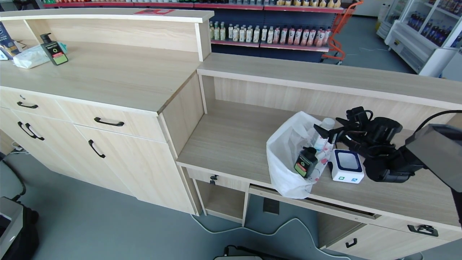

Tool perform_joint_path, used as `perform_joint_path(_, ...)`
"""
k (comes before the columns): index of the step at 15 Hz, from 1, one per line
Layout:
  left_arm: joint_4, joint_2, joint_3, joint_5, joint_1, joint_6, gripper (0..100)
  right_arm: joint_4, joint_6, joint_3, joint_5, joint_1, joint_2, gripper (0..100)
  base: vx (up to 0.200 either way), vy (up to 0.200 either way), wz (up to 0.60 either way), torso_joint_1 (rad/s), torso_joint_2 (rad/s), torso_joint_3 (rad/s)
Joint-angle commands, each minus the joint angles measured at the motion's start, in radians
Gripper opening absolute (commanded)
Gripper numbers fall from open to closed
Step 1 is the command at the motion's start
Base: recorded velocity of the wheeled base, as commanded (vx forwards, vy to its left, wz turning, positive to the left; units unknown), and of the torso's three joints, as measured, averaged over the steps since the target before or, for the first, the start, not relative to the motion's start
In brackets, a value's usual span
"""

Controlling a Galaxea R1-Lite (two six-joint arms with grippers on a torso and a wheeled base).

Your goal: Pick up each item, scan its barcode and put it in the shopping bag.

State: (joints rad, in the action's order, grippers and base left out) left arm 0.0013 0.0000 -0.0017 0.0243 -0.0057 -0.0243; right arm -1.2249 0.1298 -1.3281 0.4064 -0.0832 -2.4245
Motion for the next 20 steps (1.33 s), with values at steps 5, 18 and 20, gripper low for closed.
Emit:
perform_joint_path(5, 0.000, 0.000, 0.000, 0.000, 0.000, 0.000, 100, 0.094, 0.105, 0.569, -0.092, -0.185, 0.706, 100, 0.000, 0.000, 0.00, 0.000, 0.00, 0.000)
perform_joint_path(18, 0.000, 0.000, 0.000, 0.000, 0.000, 0.000, 100, 0.384, 0.025, 0.920, -0.170, -0.515, 1.121, 100, 0.000, 0.000, -0.37, -0.010, 0.02, 0.009)
perform_joint_path(20, 0.000, 0.000, 0.000, 0.000, 0.000, 0.000, 100, 0.403, -0.121, 1.018, -0.185, -0.471, 1.205, 100, 0.000, 0.000, 0.00, 0.000, 0.00, 0.000)
